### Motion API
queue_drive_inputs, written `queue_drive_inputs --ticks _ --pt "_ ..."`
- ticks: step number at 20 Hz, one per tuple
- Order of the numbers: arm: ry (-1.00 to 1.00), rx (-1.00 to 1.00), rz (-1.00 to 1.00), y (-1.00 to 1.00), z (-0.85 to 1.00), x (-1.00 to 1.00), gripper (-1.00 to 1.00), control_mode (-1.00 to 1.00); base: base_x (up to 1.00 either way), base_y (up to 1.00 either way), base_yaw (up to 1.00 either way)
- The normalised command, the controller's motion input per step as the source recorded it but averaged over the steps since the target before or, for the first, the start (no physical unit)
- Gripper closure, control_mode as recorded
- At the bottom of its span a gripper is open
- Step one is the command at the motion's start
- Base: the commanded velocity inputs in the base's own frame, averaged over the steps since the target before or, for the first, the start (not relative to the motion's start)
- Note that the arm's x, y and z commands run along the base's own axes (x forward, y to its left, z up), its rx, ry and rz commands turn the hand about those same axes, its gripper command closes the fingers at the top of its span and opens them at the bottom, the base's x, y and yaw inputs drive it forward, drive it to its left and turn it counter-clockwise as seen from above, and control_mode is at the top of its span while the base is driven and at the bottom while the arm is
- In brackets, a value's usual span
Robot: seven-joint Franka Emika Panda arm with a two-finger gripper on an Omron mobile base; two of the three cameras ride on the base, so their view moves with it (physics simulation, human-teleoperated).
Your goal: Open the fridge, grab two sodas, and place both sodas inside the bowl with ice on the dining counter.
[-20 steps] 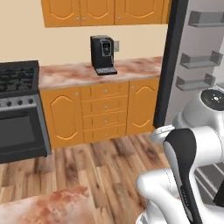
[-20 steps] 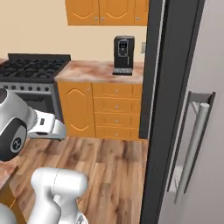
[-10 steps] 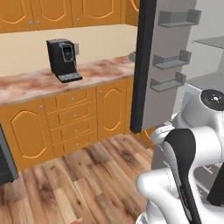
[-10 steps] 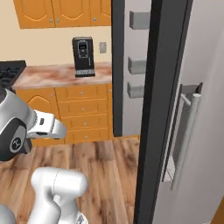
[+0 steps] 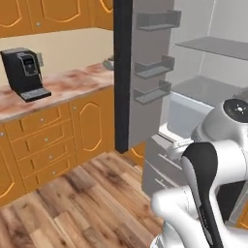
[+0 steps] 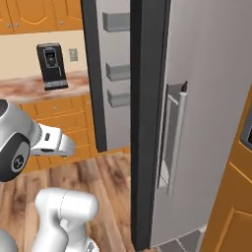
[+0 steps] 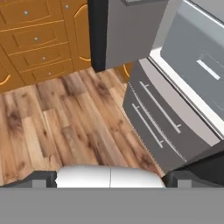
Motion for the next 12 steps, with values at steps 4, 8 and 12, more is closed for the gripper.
queue_drive_inputs --ticks 4,8,12 --pt "0.00 0.00 0.00 0.00 0.00 0.00 -1.00 1.00 0.91 0.56 -0.45" --pt "0.00 0.00 0.00 0.00 0.00 0.00 -1.00 1.00 0.95 0.67 -0.41" --pt "0.00 0.00 0.00 0.00 0.00 0.00 -1.00 1.00 0.75 0.54 -0.45"
